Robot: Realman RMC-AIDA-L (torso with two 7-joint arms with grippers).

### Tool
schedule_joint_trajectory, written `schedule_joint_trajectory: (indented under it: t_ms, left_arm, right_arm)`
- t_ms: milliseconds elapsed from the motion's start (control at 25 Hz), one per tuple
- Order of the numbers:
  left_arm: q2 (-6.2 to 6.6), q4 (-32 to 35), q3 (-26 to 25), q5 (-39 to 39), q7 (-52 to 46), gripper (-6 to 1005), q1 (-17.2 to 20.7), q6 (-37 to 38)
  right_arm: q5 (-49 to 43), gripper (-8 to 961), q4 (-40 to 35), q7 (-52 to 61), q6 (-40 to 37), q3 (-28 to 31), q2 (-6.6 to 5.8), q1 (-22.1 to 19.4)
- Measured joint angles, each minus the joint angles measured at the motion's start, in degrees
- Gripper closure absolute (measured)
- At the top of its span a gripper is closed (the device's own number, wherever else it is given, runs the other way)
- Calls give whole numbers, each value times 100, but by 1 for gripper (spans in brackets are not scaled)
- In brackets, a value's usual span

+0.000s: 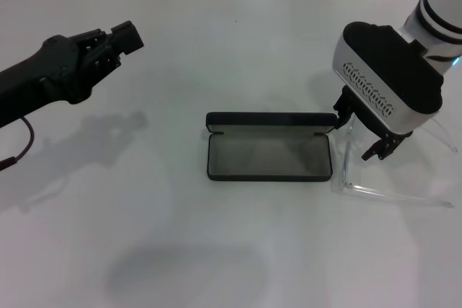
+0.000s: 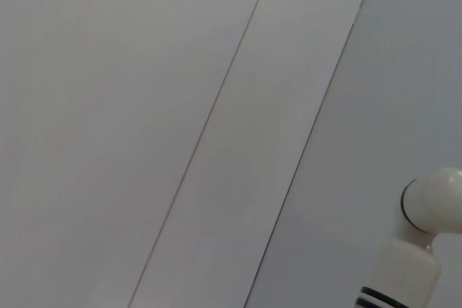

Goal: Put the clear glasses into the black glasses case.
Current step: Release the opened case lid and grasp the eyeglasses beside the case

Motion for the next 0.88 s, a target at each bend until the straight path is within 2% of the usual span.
schedule_joint_trajectory:
  t_ms: [240,560,840,880]
  left_arm:
    - [5,-11,2,0,15,902,30,0]
    - [13,-14,2,0,25,902,58,2]
    - [9,-59,2,0,39,902,58,9]
    - [10,-70,2,0,51,902,58,9]
  right_arm:
    - [0,335,-65,176,-171,3,5,-7]
    - [-66,336,-541,485,-513,-78,11,-261]
    - [-150,337,-598,610,-566,-205,0,-328]
    - [-152,362,-598,613,-577,-211,-2,-330]
